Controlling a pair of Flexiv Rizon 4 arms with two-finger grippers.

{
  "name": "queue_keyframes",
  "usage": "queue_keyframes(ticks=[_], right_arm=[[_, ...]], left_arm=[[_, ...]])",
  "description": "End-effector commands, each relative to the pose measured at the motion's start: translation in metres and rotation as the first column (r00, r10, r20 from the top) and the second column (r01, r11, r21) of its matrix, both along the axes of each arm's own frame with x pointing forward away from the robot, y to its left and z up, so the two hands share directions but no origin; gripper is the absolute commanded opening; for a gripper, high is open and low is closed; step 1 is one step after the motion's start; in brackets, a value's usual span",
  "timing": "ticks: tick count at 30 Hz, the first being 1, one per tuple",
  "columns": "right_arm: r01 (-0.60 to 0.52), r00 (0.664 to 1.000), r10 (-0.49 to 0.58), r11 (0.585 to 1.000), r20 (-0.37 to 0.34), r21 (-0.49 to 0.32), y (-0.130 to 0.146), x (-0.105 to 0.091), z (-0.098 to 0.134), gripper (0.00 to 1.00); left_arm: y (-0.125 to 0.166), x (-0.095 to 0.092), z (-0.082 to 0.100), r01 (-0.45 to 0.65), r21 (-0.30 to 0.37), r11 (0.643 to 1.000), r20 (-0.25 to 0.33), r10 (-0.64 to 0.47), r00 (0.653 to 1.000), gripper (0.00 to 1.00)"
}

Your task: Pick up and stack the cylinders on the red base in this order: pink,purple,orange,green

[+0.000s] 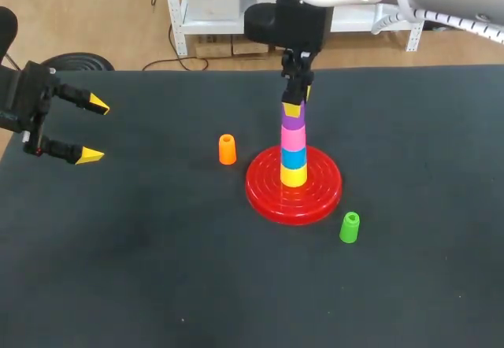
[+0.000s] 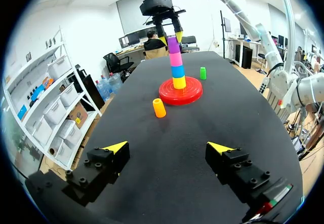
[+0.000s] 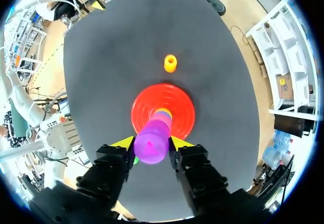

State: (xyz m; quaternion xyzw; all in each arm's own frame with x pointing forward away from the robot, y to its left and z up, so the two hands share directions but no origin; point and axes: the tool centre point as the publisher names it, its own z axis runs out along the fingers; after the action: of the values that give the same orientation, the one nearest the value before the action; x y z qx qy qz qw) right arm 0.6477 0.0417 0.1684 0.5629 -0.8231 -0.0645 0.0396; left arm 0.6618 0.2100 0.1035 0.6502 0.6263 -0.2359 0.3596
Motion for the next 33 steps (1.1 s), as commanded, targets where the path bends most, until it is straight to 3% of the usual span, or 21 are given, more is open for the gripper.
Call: queue_keyframes(ticks=[1,33], right_arm=[[0.002,0.999,-0.003,0.999,0.041,0.04,-0.005,-0.008,0.002,1.0],[-0.005,0.982,-0.003,0.999,0.19,0.043,-0.018,-0.005,0.041,1.0]], left_arm=[[0.0,0.0,-0.001,0.0,-0.001,1.0,0.003,0.0,1.0,1.0],[0.0,0.0,-0.001,0.0,-0.001,1.0,0.003,0.0,1.0,1.0]])
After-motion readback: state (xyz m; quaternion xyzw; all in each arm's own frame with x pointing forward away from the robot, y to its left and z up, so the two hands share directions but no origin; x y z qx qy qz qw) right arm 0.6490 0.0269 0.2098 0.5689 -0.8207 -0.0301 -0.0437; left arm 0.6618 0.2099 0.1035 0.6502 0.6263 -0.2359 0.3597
